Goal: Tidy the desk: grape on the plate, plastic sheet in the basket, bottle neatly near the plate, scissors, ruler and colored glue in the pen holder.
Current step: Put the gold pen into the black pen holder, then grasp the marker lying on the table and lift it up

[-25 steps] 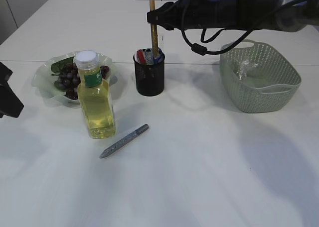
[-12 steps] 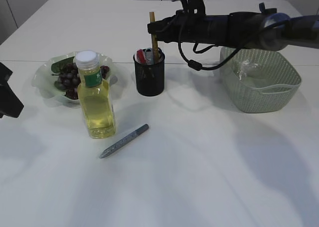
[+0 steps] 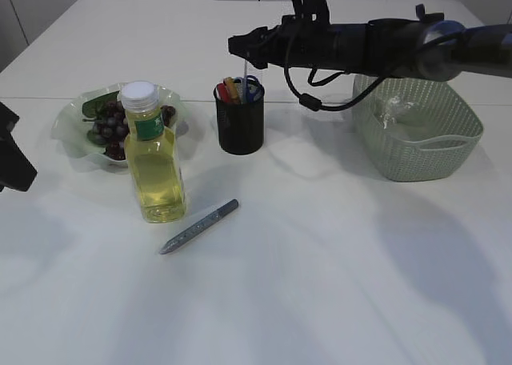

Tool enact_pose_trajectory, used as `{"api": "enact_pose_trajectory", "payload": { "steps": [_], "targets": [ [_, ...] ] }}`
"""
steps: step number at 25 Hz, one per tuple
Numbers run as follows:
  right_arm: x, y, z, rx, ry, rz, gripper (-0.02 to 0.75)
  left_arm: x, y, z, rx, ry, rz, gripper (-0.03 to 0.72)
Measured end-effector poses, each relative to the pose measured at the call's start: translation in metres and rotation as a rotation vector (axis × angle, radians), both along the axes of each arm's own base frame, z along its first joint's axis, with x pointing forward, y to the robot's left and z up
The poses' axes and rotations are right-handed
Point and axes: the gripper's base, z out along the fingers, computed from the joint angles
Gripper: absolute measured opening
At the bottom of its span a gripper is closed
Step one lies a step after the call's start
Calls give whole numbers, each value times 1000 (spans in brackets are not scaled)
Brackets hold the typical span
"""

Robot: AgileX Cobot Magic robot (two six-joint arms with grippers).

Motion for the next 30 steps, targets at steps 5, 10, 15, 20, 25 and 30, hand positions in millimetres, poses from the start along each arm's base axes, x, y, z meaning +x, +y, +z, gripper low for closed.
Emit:
{"api": "enact_pose_trajectory", "payload": {
  "steps": [5, 10, 15, 20, 25, 30],
  "targets": [
    [-11, -7, 39, -29, 131, -65, 441, -2, 0, -1, 5, 19, -7, 239],
    [-49, -17, 89, -165, 382, -58, 440, -2, 0, -1, 5, 19, -7, 239],
    [-87, -23, 106, -308, 697, -107, 430, -2, 1, -1, 13, 20, -9, 239],
    [-112, -4, 106, -347, 937, -222, 426, -2, 1, -1, 13, 20, -9, 239],
    [-133, 34, 102, -375, 1028, -323, 425, -2, 1, -1, 13, 20, -9, 239],
    [-146, 65, 87, -363, 1105, -503, 425, -2, 1, -1, 13, 22, -9, 239]
  ]
}}
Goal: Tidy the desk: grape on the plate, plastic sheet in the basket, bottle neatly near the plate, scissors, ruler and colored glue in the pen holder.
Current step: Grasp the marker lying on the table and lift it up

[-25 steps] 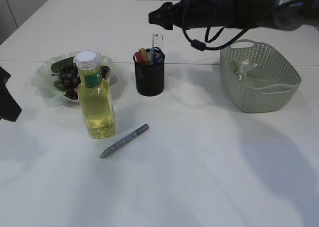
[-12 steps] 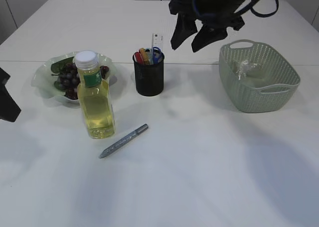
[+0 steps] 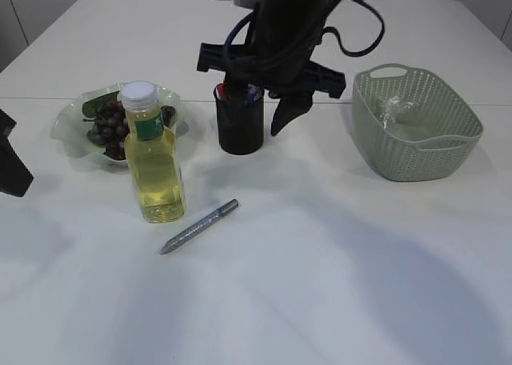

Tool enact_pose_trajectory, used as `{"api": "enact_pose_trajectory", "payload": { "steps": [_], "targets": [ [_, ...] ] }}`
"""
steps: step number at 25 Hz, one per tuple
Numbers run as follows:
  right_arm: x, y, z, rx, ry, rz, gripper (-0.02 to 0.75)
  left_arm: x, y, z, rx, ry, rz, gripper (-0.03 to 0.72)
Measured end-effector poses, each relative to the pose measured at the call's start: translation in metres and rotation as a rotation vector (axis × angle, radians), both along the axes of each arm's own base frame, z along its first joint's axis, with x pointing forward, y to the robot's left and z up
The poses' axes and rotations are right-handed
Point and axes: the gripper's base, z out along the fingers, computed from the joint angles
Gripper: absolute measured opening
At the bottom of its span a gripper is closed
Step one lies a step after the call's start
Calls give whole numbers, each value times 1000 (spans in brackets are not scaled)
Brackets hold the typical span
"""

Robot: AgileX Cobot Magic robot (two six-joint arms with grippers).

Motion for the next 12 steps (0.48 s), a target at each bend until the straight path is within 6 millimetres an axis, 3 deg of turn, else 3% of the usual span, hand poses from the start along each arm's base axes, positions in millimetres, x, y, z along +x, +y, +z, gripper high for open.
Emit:
{"api": "enact_pose_trajectory", "payload": {
  "steps": [12],
  "targets": [
    [12, 25, -56, 120, 238, -556, 424, 0, 0, 0, 0, 0, 0, 239]
  ]
}}
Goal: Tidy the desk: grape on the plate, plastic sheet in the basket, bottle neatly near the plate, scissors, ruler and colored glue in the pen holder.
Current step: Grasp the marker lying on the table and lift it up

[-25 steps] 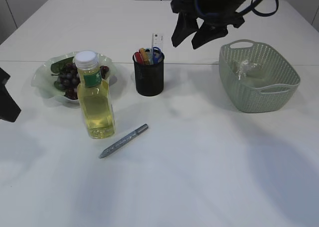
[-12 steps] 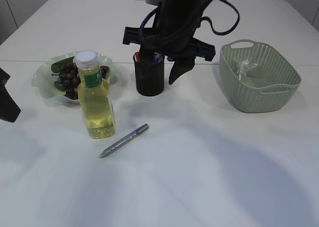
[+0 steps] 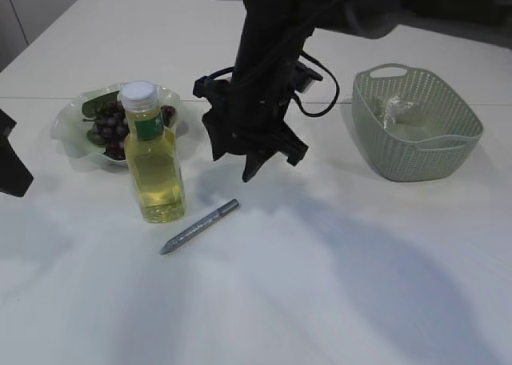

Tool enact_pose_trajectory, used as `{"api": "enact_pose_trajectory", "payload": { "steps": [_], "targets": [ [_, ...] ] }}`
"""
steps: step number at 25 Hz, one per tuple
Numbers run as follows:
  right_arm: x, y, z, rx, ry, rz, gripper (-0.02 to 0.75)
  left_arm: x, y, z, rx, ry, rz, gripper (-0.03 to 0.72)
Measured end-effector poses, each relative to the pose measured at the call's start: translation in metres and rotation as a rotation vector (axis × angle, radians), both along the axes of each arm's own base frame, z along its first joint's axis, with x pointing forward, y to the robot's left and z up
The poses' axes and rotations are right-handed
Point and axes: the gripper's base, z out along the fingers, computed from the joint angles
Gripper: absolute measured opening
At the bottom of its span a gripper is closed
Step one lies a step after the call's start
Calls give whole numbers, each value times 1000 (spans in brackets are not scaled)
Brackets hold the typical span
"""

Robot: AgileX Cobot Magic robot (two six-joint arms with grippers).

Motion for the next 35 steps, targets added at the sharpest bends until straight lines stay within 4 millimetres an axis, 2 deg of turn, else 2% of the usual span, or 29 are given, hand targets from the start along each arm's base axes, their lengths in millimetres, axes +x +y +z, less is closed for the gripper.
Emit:
{"api": "enact_pose_trajectory", "payload": {
  "steps": [6, 18, 29, 35],
  "targets": [
    [15, 10, -22, 25, 34, -137, 424, 0, 0, 0, 0, 0, 0, 239],
    [30, 21, -67, 14, 104, -185, 424, 0, 2, 0, 21, -3, -4, 239],
    [32, 22, -96, -19, 151, -192, 423, 0, 2, -1, 23, -4, -5, 239],
    [33, 23, -99, -20, 148, -193, 423, 0, 2, -1, 23, -4, -5, 239]
  ]
}}
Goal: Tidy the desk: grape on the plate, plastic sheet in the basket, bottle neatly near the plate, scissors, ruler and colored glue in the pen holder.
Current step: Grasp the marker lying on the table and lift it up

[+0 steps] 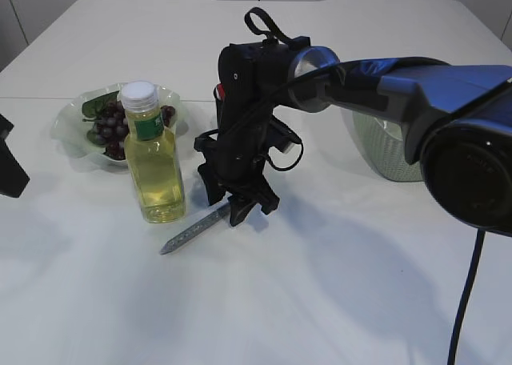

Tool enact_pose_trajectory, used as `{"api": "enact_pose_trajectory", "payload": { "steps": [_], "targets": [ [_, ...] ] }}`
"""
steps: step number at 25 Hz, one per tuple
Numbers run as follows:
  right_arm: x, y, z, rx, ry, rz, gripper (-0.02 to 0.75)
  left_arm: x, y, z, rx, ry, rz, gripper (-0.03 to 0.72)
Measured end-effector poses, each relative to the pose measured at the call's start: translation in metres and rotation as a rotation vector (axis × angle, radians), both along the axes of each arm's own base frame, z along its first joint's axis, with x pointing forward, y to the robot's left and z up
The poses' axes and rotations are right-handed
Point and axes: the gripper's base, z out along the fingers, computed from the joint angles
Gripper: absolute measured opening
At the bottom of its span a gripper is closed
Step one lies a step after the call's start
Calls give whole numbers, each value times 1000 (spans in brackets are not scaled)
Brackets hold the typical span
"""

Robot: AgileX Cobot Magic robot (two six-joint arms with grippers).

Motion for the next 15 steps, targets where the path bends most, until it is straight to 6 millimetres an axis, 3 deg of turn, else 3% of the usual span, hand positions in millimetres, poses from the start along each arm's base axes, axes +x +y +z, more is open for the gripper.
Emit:
{"api": "enact_pose_trajectory", "payload": {
  "steps": [15],
  "targets": [
    [3, -2, -3, -23, -25, -13, 423, 0, 0, 0, 0, -2, 0, 239]
  ]
}}
